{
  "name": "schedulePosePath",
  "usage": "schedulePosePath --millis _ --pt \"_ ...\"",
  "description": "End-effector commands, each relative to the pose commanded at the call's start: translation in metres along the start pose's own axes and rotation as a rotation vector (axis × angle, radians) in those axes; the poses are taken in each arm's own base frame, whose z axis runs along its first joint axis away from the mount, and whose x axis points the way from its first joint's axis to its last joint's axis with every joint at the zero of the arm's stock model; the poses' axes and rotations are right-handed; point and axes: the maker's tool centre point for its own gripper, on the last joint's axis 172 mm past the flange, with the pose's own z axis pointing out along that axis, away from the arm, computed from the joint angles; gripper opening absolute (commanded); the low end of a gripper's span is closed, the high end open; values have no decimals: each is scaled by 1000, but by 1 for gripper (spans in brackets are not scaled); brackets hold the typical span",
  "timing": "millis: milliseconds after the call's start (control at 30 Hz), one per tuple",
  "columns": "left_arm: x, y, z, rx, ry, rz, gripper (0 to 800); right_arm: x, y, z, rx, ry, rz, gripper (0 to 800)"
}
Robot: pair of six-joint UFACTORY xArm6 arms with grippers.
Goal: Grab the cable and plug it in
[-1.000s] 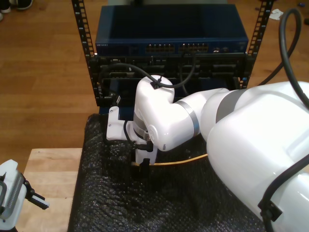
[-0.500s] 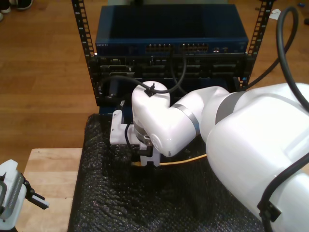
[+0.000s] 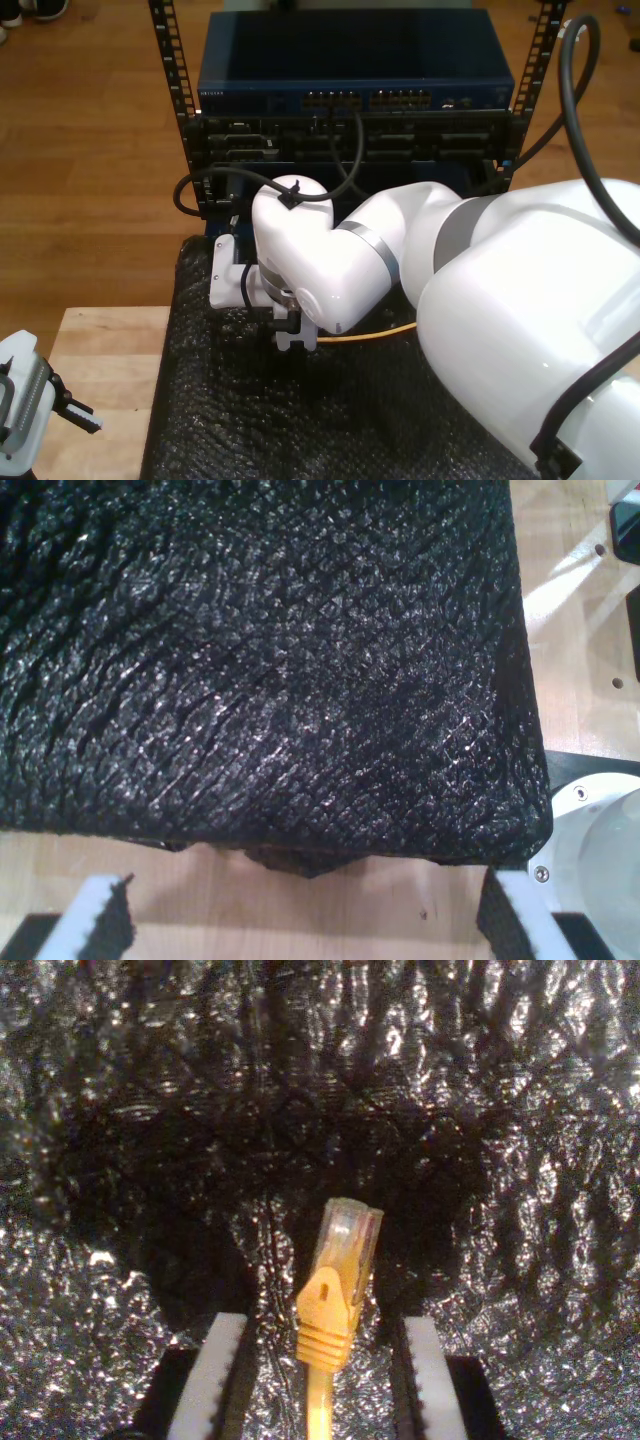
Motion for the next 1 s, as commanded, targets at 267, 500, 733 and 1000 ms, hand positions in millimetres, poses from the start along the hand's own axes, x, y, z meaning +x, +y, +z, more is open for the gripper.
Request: schedulePosePath --millis 267,500,733,1000 --pt "0 0 0 -1 1 -1 800 -1 -2 4 6 -5 2 259" --pt "0 0 0 0 0 0 800 -1 -1 3 3 -3 1 201" --pt "0 0 0 -1 0 1 800 0 0 0 0 0 3 185" --pt "0 0 0 -1 1 -1 800 0 0 0 -1 -1 2 148"
